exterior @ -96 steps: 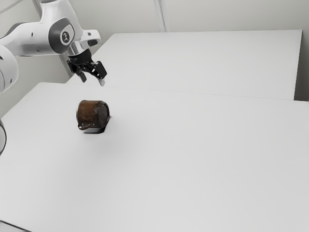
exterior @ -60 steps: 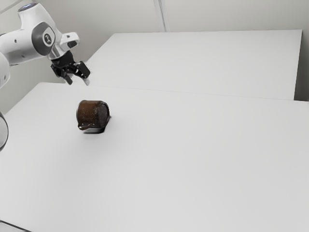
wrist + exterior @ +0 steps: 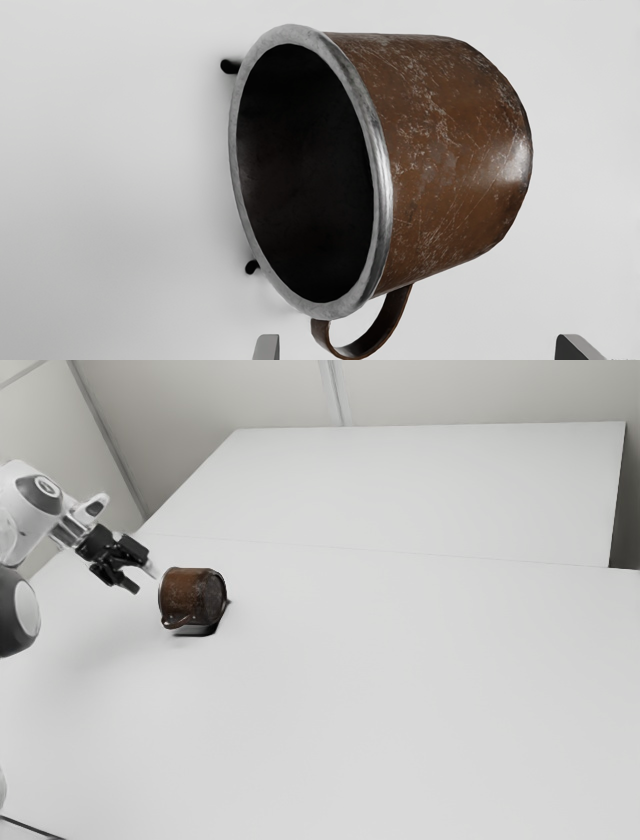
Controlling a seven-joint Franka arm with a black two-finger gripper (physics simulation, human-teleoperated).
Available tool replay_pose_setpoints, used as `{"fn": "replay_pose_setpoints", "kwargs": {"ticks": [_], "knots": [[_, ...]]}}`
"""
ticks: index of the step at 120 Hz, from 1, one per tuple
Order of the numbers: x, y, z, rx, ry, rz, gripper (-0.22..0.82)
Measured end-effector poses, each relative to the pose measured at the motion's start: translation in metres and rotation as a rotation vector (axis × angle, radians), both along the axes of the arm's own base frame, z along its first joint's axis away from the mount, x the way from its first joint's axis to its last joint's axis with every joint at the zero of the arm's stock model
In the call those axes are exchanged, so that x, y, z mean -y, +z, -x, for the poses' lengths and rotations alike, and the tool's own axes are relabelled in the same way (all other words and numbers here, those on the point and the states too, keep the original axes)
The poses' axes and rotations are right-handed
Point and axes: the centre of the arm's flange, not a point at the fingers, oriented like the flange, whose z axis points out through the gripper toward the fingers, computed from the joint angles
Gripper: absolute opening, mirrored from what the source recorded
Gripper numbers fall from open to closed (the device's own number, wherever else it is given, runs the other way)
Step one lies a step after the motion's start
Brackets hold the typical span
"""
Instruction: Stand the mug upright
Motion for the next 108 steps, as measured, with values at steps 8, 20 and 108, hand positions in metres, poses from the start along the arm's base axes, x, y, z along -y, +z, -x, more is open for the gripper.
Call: {"fn": "replay_pose_setpoints", "kwargs": {"ticks": [8,20,108], "knots": [[-0.002,-0.023,-0.004,0.011,-0.005,0.057,0.6],[-0.003,-0.037,-0.012,0.044,-0.02,0.092,0.6],[-0.011,-0.067,-0.03,0.3,0.073,0.374,0.6]]}}
